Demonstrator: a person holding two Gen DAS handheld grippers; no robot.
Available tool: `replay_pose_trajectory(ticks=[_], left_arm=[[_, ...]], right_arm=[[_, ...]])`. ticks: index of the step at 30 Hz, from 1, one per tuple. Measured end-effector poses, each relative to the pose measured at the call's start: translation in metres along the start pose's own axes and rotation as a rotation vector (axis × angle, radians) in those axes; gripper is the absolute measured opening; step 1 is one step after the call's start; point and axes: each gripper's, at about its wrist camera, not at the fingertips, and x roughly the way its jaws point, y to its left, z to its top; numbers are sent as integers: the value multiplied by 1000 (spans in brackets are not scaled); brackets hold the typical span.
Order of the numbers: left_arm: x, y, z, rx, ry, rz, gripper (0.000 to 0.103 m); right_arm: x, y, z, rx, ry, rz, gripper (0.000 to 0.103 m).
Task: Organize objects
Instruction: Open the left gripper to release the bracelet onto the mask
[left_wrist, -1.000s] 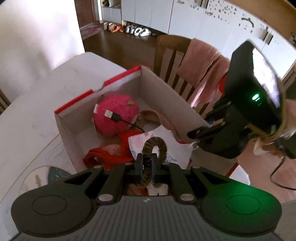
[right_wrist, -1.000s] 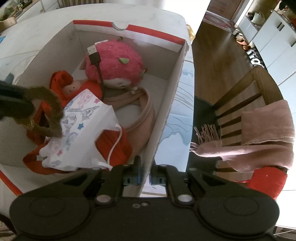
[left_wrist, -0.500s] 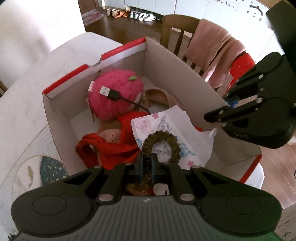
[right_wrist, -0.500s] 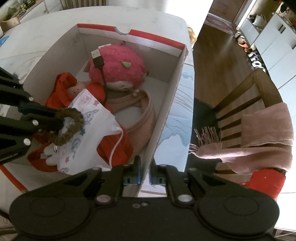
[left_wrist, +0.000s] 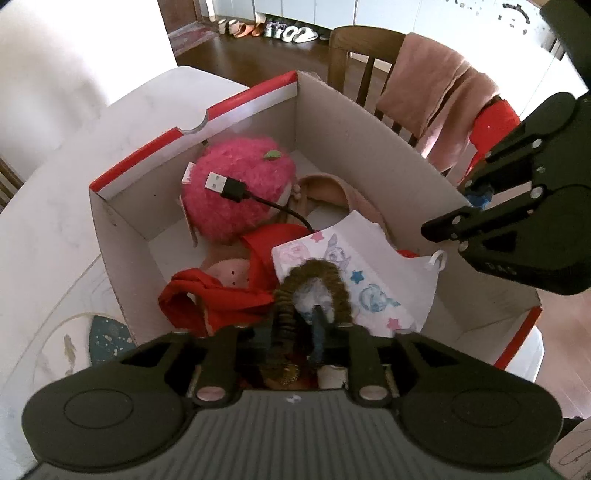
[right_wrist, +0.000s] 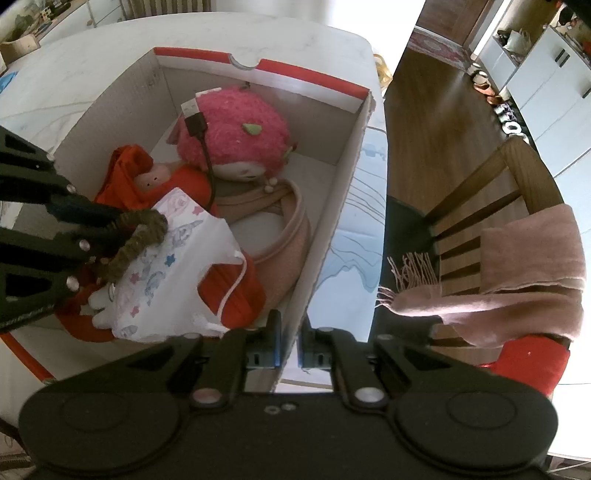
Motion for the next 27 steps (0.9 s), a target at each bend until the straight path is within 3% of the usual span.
replay_pose_trajectory(ticks=[2, 3, 25, 27], left_arm=[[-2, 0, -1, -3, -7, -3, 52], [-4, 0, -3, -1, -12, 0, 55], [-77, 4, -35, -72, -132, -7, 64], [-85, 6, -40, -87, -151, -10, 69]], right_arm=[[0, 0, 0, 0, 0, -1, 6], [0, 0, 0, 0, 0, -1, 6], [-3, 5, 0, -13, 1, -23, 7], [-2, 5, 0, -13, 1, -23, 8]])
